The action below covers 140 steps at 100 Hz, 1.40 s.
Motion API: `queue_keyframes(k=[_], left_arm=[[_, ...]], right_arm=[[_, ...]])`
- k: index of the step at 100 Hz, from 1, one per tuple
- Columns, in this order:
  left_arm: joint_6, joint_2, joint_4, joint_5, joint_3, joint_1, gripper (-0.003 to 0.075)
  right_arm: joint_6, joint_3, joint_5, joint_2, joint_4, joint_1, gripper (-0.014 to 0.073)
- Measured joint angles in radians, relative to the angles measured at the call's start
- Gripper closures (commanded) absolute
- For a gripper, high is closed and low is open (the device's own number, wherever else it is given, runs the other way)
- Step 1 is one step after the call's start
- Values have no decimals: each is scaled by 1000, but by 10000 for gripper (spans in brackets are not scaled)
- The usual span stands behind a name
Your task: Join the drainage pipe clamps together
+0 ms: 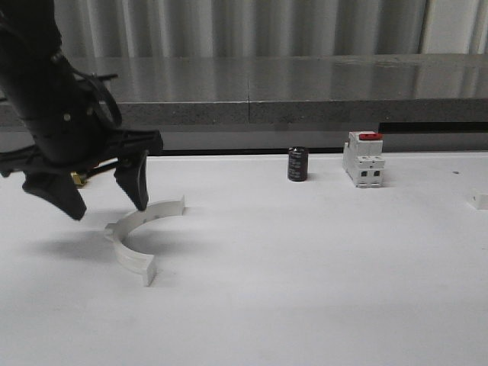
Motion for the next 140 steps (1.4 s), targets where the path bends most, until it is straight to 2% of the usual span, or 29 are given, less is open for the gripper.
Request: queue_keyframes(k=[21,34,56,76,90,118,130,140], left_arm=[[0,-219,106,-84,64,2,195],[0,-381,161,-131,144,45,195],[0,-708,222,-206,369,156,195],[0,-1006,239,-257,582,167,204],[0,-1191,235,-258,701,167,325],[0,-1456,235,-207,829,167,743],[0,-1503,258,-207,835,167,741],[0,-1507,274,-207,835,167,741]], right_arm=[[0,0,0,0,0,0,660],[0,0,0,0,0,0,660],[0,0,0,0,0,0,660],[0,0,0,0,0,0,660],[0,0,0,0,0,0,660],[0,0,-94,0,2,0,660],[15,-27,-79,0,53,0,660],[19,-116,-20,0,91,0,660]])
